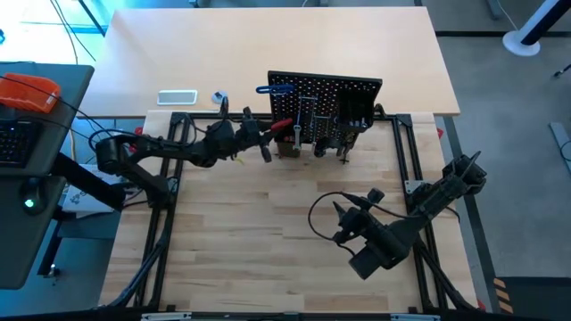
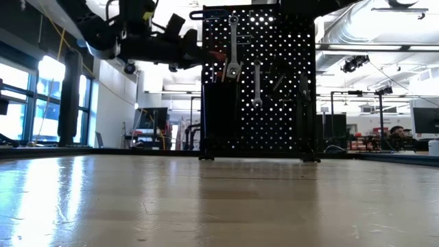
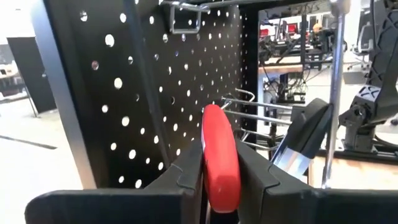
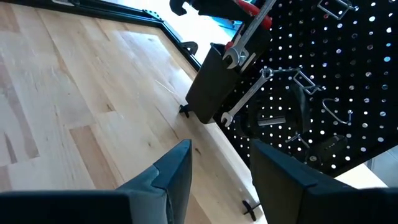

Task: Hang tools onto peg board
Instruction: Put the T-handle wrench on the pegboard, then return to Home Position

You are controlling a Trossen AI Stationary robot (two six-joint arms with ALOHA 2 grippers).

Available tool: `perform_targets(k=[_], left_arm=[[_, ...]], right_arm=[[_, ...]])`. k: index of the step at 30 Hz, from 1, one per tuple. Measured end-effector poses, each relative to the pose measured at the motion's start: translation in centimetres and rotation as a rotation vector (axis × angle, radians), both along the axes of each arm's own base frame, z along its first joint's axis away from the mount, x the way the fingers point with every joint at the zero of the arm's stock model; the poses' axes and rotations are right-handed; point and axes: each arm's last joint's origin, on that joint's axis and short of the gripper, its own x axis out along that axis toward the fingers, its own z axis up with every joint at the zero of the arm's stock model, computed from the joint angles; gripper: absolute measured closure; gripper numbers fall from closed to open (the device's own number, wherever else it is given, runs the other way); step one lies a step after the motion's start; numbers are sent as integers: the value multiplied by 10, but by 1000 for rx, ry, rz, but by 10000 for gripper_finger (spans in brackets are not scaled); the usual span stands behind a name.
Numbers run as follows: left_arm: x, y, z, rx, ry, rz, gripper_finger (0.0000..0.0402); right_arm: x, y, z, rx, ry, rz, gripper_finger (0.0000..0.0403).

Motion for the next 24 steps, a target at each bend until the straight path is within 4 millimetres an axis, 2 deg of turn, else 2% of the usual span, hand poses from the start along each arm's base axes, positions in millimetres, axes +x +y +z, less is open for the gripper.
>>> perform_targets(k=[9,24], left_arm=[[2,1,-6,-45,13,-12,342],[2,1,-9,-89,28,-17,268]], right_arm=[[0,0,0,4,0,0,249],[0,0,0,8,-4,0,249]])
